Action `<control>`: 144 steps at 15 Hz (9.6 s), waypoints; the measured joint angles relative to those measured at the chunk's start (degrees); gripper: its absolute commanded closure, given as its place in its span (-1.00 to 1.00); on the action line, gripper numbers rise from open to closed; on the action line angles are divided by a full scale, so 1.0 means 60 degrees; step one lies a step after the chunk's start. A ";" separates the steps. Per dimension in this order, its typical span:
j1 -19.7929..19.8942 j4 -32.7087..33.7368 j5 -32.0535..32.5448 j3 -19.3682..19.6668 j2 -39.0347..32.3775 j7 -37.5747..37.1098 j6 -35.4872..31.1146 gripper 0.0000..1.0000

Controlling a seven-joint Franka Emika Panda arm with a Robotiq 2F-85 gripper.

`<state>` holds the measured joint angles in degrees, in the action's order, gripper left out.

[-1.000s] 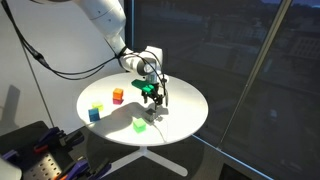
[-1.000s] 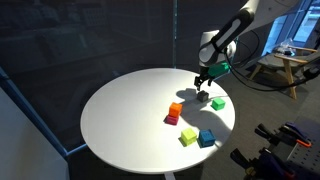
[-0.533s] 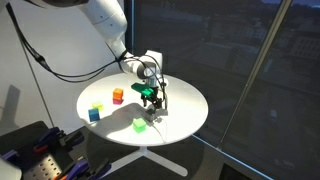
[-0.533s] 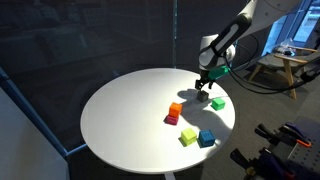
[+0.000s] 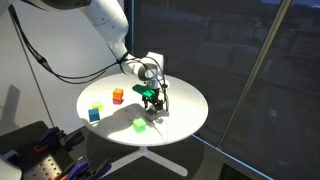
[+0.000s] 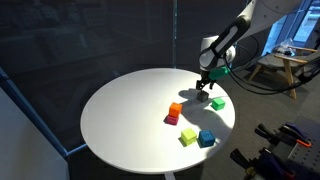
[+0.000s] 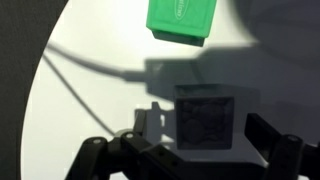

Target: Put the grey block on the stack of blocks

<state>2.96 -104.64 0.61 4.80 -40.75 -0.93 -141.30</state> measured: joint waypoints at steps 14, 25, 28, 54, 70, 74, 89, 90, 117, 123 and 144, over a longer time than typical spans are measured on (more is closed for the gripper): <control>-0.0035 0.0492 0.0000 0.0033 -0.0617 -0.0023 -0.0158 -0.31; -0.0142 0.0899 0.0015 0.0068 -0.0914 -0.0026 0.0456 0.53; -0.0202 0.1025 0.0050 0.0102 -0.0830 -0.0026 0.0951 0.53; -0.0542 0.0611 0.0941 -0.0343 0.1481 0.0962 0.2661 0.53; -0.1176 -0.0580 0.1398 -0.0841 0.2061 0.1505 0.1228 0.53; -0.1462 -0.0562 0.1499 -0.0949 0.2094 0.1502 0.1229 0.53; -0.1589 -0.0544 0.1226 -0.1971 0.2287 0.1510 0.1518 0.53; -0.1592 -0.0544 0.1188 -0.2020 0.2288 0.1510 0.1534 0.53; -0.1853 -0.0548 0.1108 -0.2145 0.2223 0.1510 0.1538 0.53; -0.2038 -0.0542 0.1109 -0.2145 0.2223 0.1510 0.1521 0.53; -0.2171 -0.0533 0.1118 -0.2146 0.1962 0.1553 0.1522 0.53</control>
<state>-10.07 -107.84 7.32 -8.08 -28.98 8.39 -132.17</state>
